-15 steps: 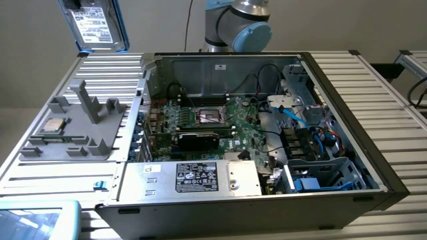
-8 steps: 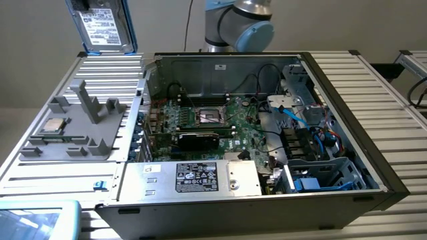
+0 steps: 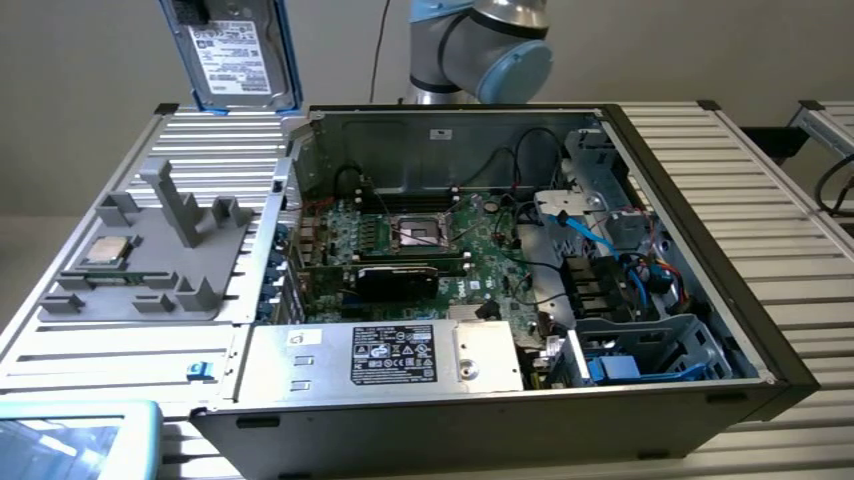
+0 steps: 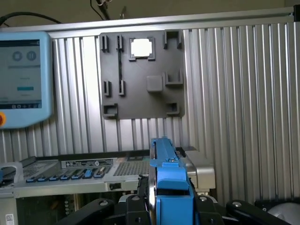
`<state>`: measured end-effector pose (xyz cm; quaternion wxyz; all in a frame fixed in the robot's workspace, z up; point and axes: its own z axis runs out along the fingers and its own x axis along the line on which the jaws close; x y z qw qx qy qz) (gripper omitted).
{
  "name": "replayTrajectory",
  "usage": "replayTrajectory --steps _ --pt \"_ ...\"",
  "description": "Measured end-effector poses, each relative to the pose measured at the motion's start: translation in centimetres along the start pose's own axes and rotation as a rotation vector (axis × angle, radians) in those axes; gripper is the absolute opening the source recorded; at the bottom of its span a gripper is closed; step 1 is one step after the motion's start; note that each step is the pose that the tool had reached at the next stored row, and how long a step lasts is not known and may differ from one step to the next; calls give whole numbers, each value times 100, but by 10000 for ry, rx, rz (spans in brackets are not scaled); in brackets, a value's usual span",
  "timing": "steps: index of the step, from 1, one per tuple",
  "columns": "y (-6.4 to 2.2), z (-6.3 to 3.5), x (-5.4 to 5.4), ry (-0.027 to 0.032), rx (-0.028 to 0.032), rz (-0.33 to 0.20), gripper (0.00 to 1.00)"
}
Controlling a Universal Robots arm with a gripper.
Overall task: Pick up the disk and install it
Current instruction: 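Pick up the disk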
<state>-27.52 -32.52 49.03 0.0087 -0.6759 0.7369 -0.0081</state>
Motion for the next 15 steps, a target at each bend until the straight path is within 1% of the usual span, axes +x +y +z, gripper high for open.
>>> replayTrajectory --steps 5,7,11,12,15 --pt "-209 5 30 0 0 1 37" --pt "-267 6 31 0 -1 1 37" --pt "-327 7 34 0 11 0 37" --pt "-328 8 34 -2 23 1 37" --pt "-329 8 34 -3 29 1 37"
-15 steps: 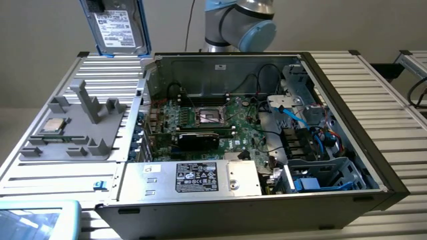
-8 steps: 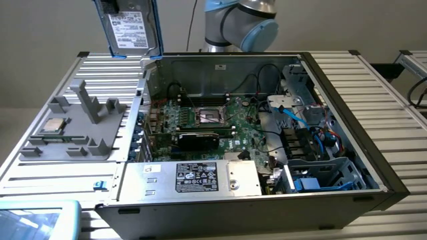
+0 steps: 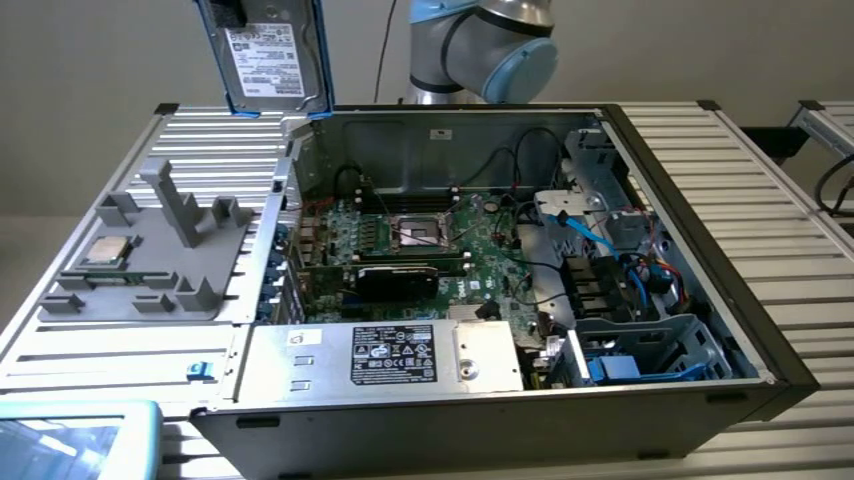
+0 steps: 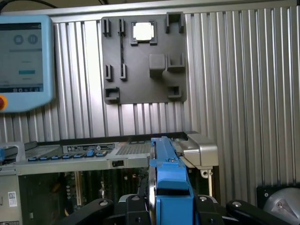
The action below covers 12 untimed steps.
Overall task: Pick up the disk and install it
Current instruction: 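Pick up the disk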
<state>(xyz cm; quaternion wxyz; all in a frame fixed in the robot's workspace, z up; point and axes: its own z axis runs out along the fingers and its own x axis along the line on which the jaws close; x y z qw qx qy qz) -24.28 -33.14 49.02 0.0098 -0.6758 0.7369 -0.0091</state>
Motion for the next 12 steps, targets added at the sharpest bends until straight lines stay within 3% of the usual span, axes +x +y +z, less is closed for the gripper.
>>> replayTrajectory --steps 4,5,6,8,9,12 --pt "-8 -1 -1 2 0 -1 37" --pt "-22 -1 -2 -1 33 -1 37" --pt "-34 -1 -3 -9 127 0 37" --pt "-61 1 -5 -32 384 0 37" --pt "-87 2 -7 -39 457 -2 37" --pt "-191 5 -6 -43 496 0 37"
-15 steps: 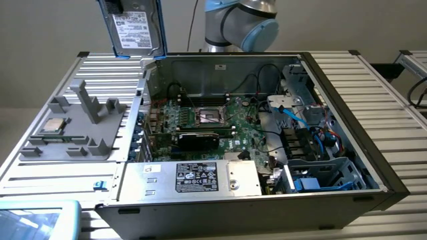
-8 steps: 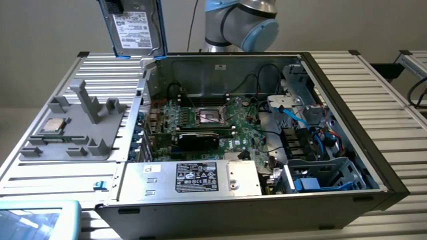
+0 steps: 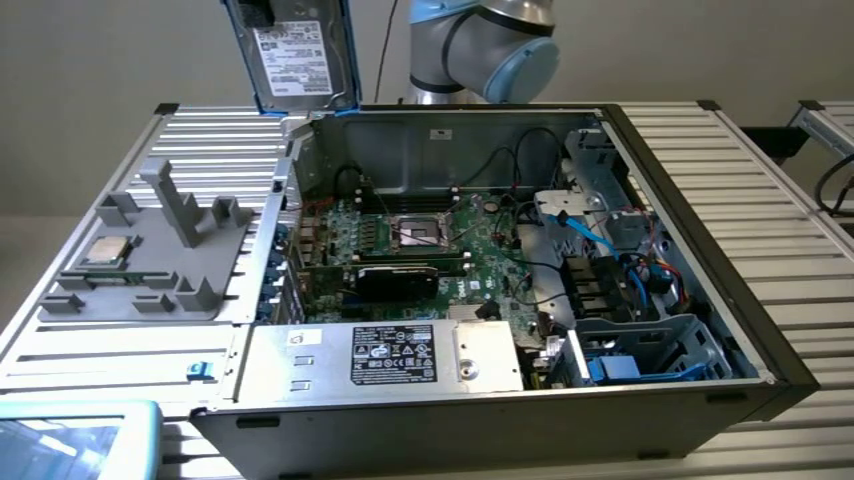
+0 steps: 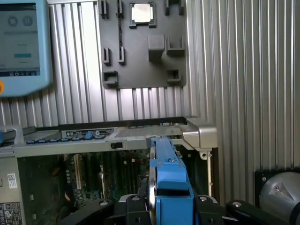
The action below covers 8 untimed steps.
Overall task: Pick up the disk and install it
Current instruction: 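Pick up the disk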
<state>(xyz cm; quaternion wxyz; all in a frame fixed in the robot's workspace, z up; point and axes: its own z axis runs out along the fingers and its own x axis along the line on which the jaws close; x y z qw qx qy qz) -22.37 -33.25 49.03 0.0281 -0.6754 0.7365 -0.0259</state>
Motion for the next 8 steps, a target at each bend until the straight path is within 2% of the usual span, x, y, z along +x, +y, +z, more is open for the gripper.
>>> replayTrajectory --steps 3,8 --pt "-93 7 32 0 3 0 37" --pt "-245 17 145 0 3 -1 37"
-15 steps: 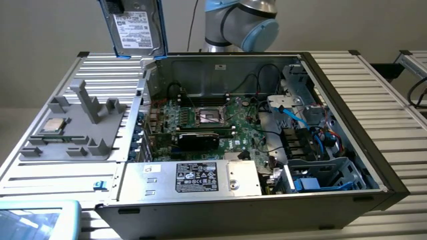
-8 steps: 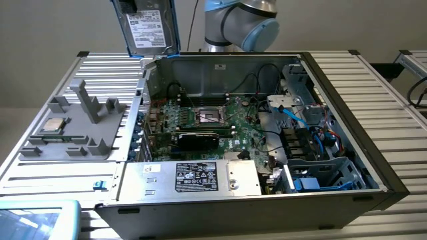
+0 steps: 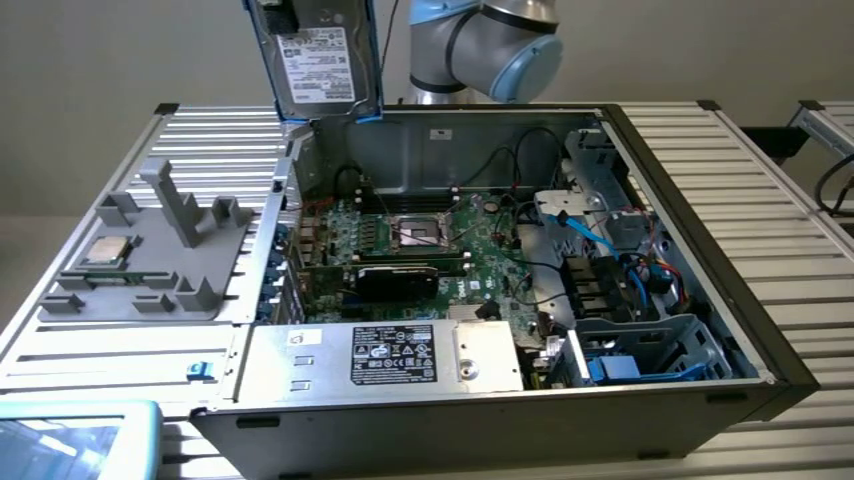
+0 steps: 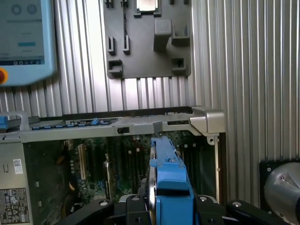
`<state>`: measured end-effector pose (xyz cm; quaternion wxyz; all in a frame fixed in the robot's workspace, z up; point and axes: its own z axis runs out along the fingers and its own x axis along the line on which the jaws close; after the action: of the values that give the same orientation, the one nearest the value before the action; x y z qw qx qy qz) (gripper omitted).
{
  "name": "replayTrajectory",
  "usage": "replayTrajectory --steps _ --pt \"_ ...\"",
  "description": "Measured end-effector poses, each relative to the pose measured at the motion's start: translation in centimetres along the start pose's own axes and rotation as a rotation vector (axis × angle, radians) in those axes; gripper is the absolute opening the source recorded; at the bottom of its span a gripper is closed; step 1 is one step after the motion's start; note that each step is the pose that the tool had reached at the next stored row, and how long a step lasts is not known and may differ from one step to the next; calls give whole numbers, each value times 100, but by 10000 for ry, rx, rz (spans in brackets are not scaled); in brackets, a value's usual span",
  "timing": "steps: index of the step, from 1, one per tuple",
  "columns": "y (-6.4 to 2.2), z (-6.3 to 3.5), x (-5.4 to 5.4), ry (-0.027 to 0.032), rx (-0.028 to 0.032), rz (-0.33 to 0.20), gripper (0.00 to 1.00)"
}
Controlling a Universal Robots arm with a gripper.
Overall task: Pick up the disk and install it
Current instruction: 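Pick up the disk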
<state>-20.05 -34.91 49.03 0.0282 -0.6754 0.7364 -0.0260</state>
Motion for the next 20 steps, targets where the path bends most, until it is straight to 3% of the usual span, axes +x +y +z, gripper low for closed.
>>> replayTrajectory --steps 12,17,20 --pt "-359 26 307 12 -80 0 37" --pt "-513 37 427 34 -199 -1 37" --pt "-615 44 469 69 -224 -3 37"
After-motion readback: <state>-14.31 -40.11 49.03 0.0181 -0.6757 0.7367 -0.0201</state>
